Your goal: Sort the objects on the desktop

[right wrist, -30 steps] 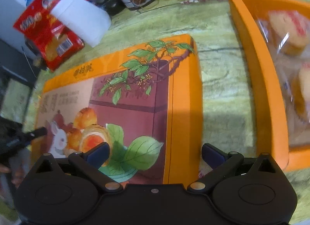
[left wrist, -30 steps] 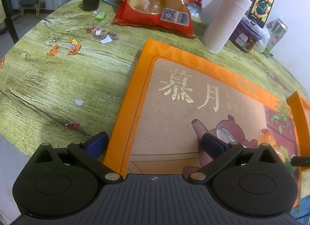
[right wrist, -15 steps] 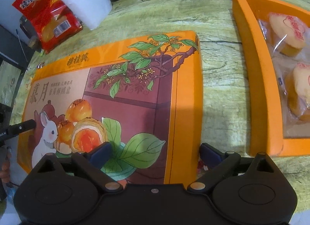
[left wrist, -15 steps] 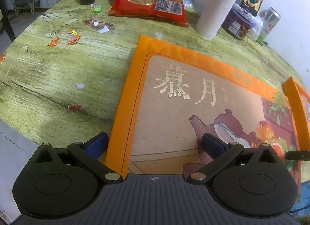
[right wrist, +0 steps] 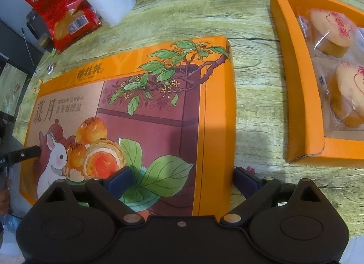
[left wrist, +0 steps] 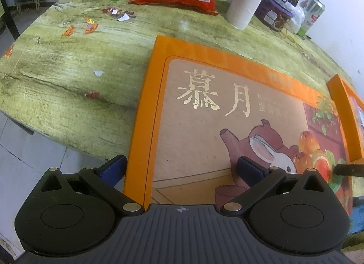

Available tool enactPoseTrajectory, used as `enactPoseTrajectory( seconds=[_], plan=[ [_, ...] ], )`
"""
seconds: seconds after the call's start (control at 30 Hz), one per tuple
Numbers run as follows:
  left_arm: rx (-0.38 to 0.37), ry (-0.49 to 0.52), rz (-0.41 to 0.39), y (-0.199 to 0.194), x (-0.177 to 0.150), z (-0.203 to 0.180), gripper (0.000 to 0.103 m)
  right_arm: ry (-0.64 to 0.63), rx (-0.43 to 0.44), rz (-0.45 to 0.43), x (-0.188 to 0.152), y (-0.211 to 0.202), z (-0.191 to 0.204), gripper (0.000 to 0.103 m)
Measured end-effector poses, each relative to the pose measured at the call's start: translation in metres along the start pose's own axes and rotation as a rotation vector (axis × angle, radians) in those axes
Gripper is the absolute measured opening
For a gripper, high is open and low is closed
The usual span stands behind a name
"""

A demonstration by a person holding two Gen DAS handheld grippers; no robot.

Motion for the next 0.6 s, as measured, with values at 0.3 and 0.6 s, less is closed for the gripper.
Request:
enactPoseTrajectory(
  seconds=[0.3, 0.6],
  plan=[
    [0.000, 0.030, 0.011, 0.000, 0.004, -0.002, 0.103, 0.021, 0.000, -0.008, 0.003, 0.003, -0.003, 0.095],
    [-0.006, 0.044, 0.022, 0.006, 0.013, -0.004, 0.103, 0.034, 0.009, -0.006, 0.004, 0.004, -0.004, 0.097]
  ],
)
Point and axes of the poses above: each gripper's, at about its wrist camera, not at the fingertips, and y roughly the way its jaws point, z to its left, x to its top, the point moved 9 cm from there along y, roughly the way its jaws point, and after that the axes turned 11 degrees about x, right-handed, at the moved point
